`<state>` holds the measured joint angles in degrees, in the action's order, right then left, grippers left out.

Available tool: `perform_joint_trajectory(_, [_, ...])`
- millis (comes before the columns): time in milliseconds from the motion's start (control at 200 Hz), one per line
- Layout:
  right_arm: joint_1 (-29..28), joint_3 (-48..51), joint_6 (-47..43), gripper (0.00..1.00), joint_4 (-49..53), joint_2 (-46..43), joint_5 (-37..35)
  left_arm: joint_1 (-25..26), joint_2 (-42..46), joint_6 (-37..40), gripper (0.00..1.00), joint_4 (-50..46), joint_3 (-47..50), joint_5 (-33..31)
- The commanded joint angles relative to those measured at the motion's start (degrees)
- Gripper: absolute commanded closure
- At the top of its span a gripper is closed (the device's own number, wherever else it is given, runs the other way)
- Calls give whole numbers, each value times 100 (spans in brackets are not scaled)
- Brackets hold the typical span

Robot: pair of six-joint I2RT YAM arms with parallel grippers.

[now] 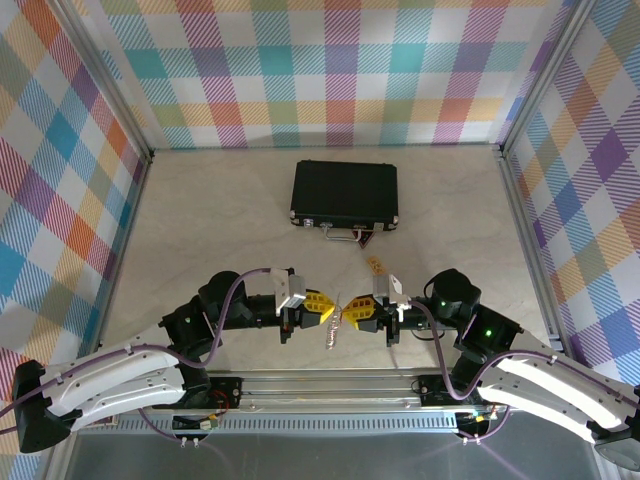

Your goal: Put the keys on the keyring

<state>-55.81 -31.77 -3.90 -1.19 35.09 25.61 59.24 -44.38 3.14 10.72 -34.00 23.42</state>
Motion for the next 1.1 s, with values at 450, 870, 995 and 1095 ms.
perform_joint_trajectory(450, [-31, -82, 122, 83, 2, -111, 282, 11, 228, -341, 100, 1383, 429, -428])
perform_joint_trajectory(870, [-29, -358, 873, 57, 283, -758, -695, 15, 644, -314, 100, 2346, 891, 331])
perform_joint_trajectory(995, [-34, -495, 918, 59, 311, -666, -621, 8, 715, -361, 100, 2345, 833, 728])
perform_joint_trajectory(1095, [-35, -651, 849, 60, 283, -465, -324, 9, 759, -447, 100, 2388, 829, 964])
